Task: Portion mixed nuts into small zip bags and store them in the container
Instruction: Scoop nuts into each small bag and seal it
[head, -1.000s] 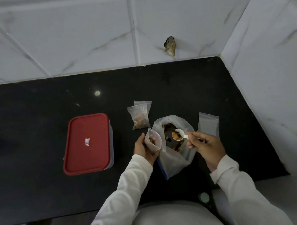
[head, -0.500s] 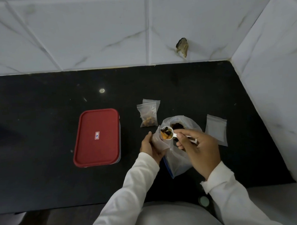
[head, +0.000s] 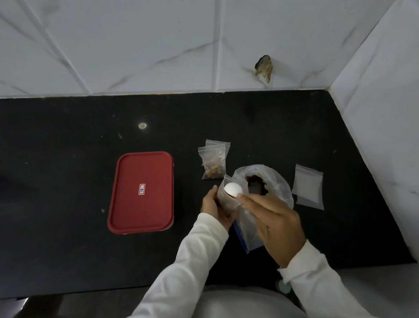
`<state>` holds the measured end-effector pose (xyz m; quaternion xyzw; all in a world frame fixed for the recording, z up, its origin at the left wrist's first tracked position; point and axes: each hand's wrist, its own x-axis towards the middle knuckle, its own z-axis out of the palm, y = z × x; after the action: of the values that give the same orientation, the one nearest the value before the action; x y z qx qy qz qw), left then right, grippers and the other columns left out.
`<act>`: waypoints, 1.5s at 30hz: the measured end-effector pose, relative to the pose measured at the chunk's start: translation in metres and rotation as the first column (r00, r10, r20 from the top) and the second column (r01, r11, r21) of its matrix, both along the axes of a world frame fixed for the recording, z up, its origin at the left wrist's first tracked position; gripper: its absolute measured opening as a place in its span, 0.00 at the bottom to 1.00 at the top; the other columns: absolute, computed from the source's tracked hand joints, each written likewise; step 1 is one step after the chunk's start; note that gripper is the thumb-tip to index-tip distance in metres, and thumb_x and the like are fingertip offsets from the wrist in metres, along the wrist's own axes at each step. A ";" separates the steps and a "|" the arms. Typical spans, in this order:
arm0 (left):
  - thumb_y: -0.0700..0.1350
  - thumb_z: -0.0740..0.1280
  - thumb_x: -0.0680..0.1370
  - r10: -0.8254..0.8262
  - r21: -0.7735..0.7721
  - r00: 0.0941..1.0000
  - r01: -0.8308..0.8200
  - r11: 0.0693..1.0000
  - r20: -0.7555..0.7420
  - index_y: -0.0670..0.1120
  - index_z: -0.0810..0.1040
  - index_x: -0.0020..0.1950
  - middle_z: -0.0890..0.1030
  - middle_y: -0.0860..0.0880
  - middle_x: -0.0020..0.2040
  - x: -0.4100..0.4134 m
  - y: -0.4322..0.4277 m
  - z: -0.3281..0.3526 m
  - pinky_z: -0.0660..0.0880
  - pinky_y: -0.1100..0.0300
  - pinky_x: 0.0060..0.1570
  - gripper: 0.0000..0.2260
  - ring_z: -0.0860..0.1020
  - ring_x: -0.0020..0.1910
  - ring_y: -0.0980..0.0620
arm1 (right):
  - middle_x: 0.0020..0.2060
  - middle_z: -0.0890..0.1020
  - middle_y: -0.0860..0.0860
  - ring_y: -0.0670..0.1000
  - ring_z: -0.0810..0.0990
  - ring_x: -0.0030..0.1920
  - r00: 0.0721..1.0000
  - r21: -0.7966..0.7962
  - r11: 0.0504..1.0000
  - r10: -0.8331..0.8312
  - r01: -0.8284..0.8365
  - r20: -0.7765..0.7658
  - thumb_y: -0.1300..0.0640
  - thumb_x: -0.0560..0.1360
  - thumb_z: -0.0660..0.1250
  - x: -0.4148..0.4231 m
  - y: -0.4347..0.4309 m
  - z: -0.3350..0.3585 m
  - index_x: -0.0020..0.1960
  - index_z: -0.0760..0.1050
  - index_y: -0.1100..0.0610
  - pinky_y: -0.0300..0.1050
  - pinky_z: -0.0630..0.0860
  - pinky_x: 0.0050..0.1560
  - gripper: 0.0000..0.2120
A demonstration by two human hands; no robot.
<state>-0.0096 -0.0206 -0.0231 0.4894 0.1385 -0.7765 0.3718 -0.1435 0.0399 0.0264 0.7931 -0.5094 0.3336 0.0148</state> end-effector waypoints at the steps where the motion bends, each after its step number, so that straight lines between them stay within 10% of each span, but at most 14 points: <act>1: 0.54 0.65 0.78 -0.004 0.005 1.000 0.004 1.000 0.000 0.45 0.76 0.66 0.82 0.40 0.52 0.000 0.000 0.000 0.80 0.57 0.30 0.20 0.82 0.46 0.42 | 0.39 0.85 0.57 0.52 0.84 0.36 1.000 -0.046 0.999 0.011 -0.012 -0.022 0.57 0.82 0.57 0.001 0.000 0.000 0.49 0.83 0.64 0.43 0.82 0.41 0.18; 5: 0.54 0.65 0.79 -0.007 0.009 1.000 0.007 1.000 0.008 0.44 0.77 0.65 0.82 0.40 0.50 0.002 -0.001 0.002 0.80 0.57 0.29 0.19 0.81 0.45 0.43 | 0.38 0.85 0.57 0.51 0.83 0.36 0.998 0.018 1.000 -0.015 0.014 0.063 0.51 0.84 0.50 0.004 -0.001 -0.008 0.45 0.84 0.65 0.42 0.80 0.40 0.28; 11: 0.53 0.66 0.78 -0.018 0.023 0.999 0.017 1.000 0.030 0.47 0.79 0.63 0.82 0.42 0.55 0.002 -0.004 0.000 0.80 0.53 0.35 0.17 0.81 0.51 0.42 | 0.44 0.85 0.47 0.44 0.84 0.44 0.761 0.417 0.900 -0.359 0.128 0.540 0.62 0.77 0.68 -0.006 0.002 0.019 0.57 0.82 0.58 0.35 0.79 0.45 0.10; 18: 0.52 0.65 0.79 -0.035 0.000 0.997 0.035 0.999 0.064 0.47 0.77 0.63 0.81 0.41 0.56 0.000 -0.004 0.002 0.79 0.49 0.45 0.15 0.80 0.55 0.41 | 0.51 0.83 0.46 0.37 0.78 0.47 0.735 0.745 0.607 -0.633 0.276 0.244 0.58 0.77 0.67 -0.052 -0.013 -0.012 0.56 0.81 0.52 0.27 0.69 0.44 0.09; 30: 0.52 0.64 0.80 0.039 -0.011 0.995 -0.038 0.999 0.093 0.46 0.78 0.63 0.82 0.42 0.53 -0.002 -0.002 0.012 0.78 0.52 0.38 0.16 0.81 0.51 0.43 | 0.50 0.82 0.48 0.48 0.79 0.53 0.880 0.589 0.706 -0.474 0.394 -0.020 0.48 0.77 0.64 -0.052 -0.015 -0.030 0.59 0.79 0.51 0.44 0.76 0.54 0.14; 35: 0.54 0.64 0.79 0.074 -0.022 0.990 -0.072 0.997 0.123 0.45 0.78 0.64 0.82 0.40 0.56 -0.006 -0.002 0.012 0.79 0.51 0.38 0.18 0.82 0.53 0.41 | 0.51 0.80 0.43 0.40 0.77 0.53 0.915 0.396 0.912 -0.249 0.111 0.318 0.50 0.77 0.68 -0.021 -0.011 0.010 0.62 0.77 0.53 0.30 0.72 0.54 0.15; 45: 0.54 0.63 0.81 0.260 -0.117 0.958 -0.246 0.962 0.118 0.45 0.78 0.59 0.84 0.39 0.53 -0.006 -0.001 0.023 0.80 0.50 0.40 0.15 0.83 0.49 0.41 | 0.42 0.83 0.47 0.42 0.81 0.42 0.949 0.401 0.916 -0.111 -0.018 0.296 0.54 0.77 0.69 -0.001 -0.039 0.013 0.49 0.81 0.55 0.43 0.81 0.46 0.06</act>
<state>-0.0160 -0.0217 -0.0004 0.4986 0.1354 -0.6944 0.5008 -0.1441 0.0007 0.0392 0.7041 -0.5813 0.3435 -0.2198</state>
